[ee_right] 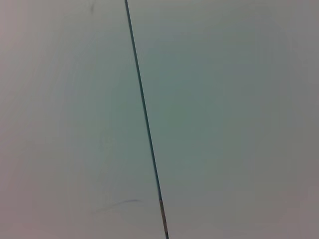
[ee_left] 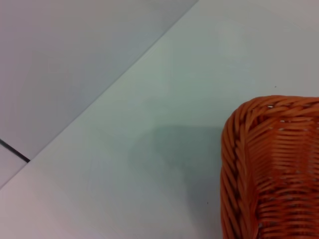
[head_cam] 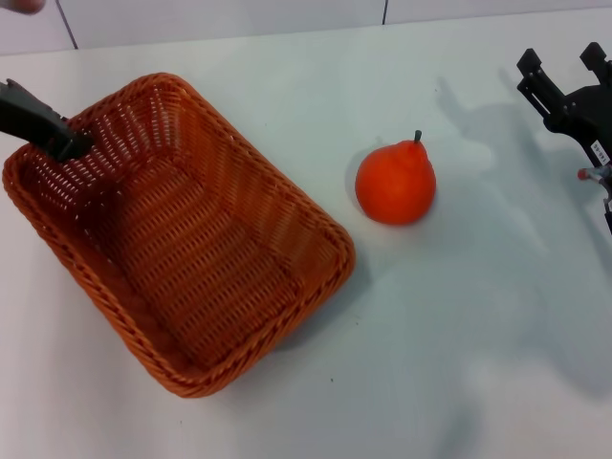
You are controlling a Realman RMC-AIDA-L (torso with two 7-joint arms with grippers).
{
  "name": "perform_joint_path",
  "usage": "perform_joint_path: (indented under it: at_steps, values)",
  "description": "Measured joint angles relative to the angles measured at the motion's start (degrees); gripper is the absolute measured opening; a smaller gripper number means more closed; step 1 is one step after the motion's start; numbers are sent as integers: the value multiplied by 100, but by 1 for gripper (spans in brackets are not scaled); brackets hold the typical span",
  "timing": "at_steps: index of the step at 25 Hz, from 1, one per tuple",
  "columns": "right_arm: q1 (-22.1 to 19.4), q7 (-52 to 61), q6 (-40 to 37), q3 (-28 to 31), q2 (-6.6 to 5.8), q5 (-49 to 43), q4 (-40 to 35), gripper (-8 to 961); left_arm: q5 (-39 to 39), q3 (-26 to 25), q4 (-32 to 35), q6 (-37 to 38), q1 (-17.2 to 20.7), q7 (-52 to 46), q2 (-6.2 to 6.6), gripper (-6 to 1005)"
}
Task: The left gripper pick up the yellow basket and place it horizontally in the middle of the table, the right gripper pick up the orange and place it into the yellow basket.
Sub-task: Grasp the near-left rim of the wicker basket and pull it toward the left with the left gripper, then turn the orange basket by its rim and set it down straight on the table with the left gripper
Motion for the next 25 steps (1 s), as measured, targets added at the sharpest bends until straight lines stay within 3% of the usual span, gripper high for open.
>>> perform_joint_path:
  at_steps: [5, 14, 17, 22, 25]
  values:
    - [-7, 0, -2, -42, 0, 0, -20, 931, -30, -223, 51, 319, -81, -411, 59, 249]
    - [-16, 0, -2, -57, -1, -119, -36, 931, -81, -1505, -282, 914, -377, -700, 305, 194]
    - [-14, 0, 9, -57, 0, -141, -36, 931, -196, -1865, -509, 1027, -385, -775, 406, 177]
    - [9, 6, 43, -57, 8, -144, -35, 931, -660, -2411, -1150, 1099, -233, -807, 676, 170]
    - [30, 10, 50, -57, 8, -147, -35, 931, -859, -2538, -1425, 1070, -87, -809, 778, 170]
